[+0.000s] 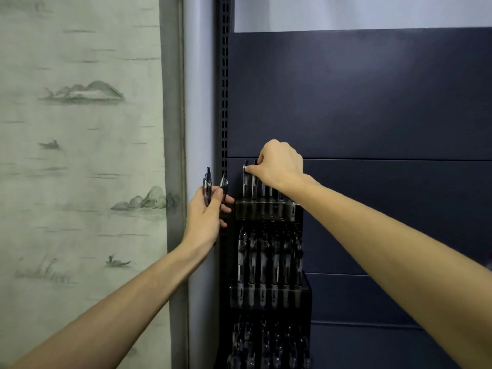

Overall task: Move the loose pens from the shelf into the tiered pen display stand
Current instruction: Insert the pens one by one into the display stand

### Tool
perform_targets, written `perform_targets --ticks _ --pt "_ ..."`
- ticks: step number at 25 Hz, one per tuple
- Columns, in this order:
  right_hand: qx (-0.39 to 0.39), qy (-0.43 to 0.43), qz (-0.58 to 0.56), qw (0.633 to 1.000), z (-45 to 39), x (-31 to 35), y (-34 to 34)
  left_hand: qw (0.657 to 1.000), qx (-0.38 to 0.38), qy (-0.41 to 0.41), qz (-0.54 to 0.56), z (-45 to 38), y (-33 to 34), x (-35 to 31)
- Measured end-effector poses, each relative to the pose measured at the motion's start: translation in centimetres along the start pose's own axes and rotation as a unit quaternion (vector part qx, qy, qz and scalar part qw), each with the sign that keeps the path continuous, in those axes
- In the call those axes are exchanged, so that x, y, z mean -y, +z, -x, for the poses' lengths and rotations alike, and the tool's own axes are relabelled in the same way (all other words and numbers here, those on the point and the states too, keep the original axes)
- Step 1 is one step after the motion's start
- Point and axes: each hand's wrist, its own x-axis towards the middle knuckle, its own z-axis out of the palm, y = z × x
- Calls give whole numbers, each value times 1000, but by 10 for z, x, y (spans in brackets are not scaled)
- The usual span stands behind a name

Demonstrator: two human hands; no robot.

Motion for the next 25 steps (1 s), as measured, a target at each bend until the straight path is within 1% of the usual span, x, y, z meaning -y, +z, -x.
perform_targets --ticks 1,3,4,5,6,7,8,10,13,14,16,18,19,20,23,25 --pt "-19 -2 -11 1000 3 1 -1 1000 -9 -5 5 0 0 -1" --pt "-71 -12 -90 993 11 1 -3 1000 -21 -19 13 -1 -1 -4" --pt "-67 -20 -143 987 15 2 -5 999 -26 -22 13 -2 -1 -5" --pt "-27 -31 -191 981 19 3 -6 999 -28 -22 12 -2 0 -8" --pt "33 -41 -225 973 22 5 -6 999 -27 -18 12 -2 1 -10" --pt "90 -48 -243 965 25 7 -5 1000 -22 -13 14 -2 3 -13" --pt "125 -57 -251 958 28 8 -3 1000 -13 -4 14 -2 4 -15" --pt "133 -70 -266 952 29 7 1 1000 11 11 3 0 6 -17" --pt "96 -43 -304 947 25 1 0 1000 17 8 -20 1 7 -16" --pt "69 -20 -317 946 22 -1 -3 1000 4 7 -30 1 6 -14" --pt "-12 18 -319 947 14 -5 -11 999 -21 -1 -40 -1 0 -10" --pt "-80 38 -296 951 8 -9 -21 1000 -7 -17 -15 1 -6 -9" --pt "-97 47 -285 953 5 -11 -24 1000 3 -22 -4 3 -8 -10" --pt "-101 53 -273 955 4 -13 -26 1000 7 -22 -4 6 -10 -11" --pt "-83 49 -233 968 6 -13 -18 999 11 -25 -28 9 -11 -16" --pt "-89 32 -212 973 8 -10 -12 998 17 -50 -14 7 -10 -19"
